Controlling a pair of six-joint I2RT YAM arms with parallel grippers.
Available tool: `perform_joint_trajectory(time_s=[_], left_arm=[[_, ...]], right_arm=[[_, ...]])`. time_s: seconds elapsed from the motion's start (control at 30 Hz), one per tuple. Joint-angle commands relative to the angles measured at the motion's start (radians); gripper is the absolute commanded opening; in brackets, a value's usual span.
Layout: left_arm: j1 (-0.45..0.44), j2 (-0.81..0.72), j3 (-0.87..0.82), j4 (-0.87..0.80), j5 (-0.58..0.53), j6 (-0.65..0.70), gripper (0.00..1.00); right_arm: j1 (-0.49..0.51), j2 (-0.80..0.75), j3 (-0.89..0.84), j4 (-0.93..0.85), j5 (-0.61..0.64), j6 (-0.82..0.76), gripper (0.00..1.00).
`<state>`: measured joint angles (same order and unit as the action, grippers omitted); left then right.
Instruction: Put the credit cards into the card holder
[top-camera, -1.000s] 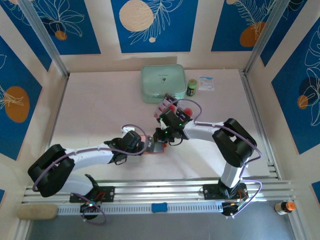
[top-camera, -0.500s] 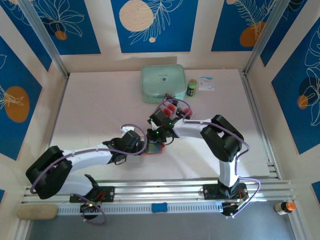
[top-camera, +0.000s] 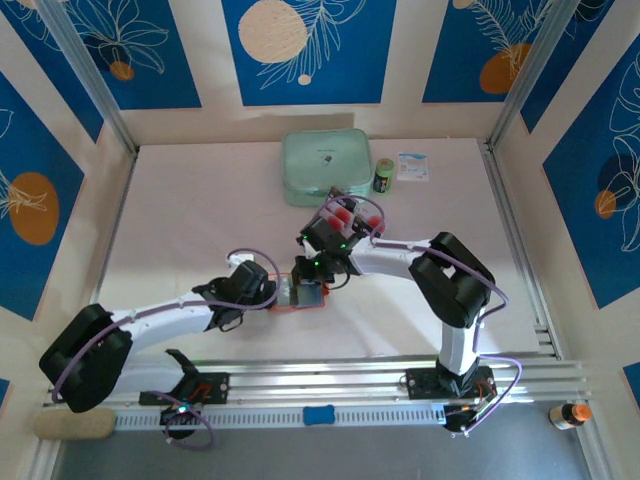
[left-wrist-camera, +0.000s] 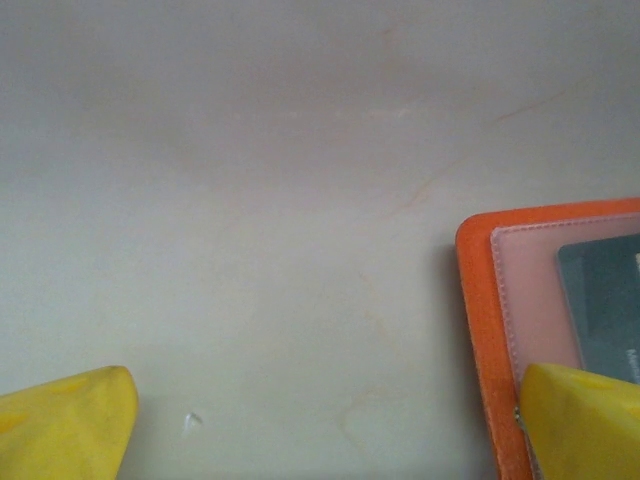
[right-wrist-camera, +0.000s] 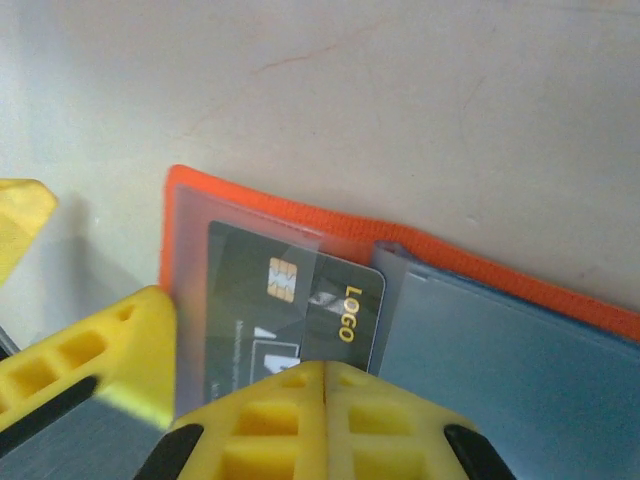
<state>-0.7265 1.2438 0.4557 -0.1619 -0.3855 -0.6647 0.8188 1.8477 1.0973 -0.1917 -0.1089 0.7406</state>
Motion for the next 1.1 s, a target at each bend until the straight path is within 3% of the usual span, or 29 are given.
perform_joint_trajectory(time_s=[0.0, 0.6, 1.07], left_arm=[[0.012, 0.019, -0.012, -0.024, 0.007, -0.031, 0.97], [0.012, 0.080, -0.015, 0.025, 0.023, -0.029, 0.97], [0.014, 0.034, -0.008, 0.005, 0.018, -0.022, 0.97]], right_arm=[[0.009, -0.035, -0.025, -0.034, 0.000, 0.010, 0.00], [0.062, 0.035, 0.003, -0.040, -0.012, 0.014, 0.00], [0.076, 0.066, 0.069, -0.058, -0.029, 0.016, 0.00]])
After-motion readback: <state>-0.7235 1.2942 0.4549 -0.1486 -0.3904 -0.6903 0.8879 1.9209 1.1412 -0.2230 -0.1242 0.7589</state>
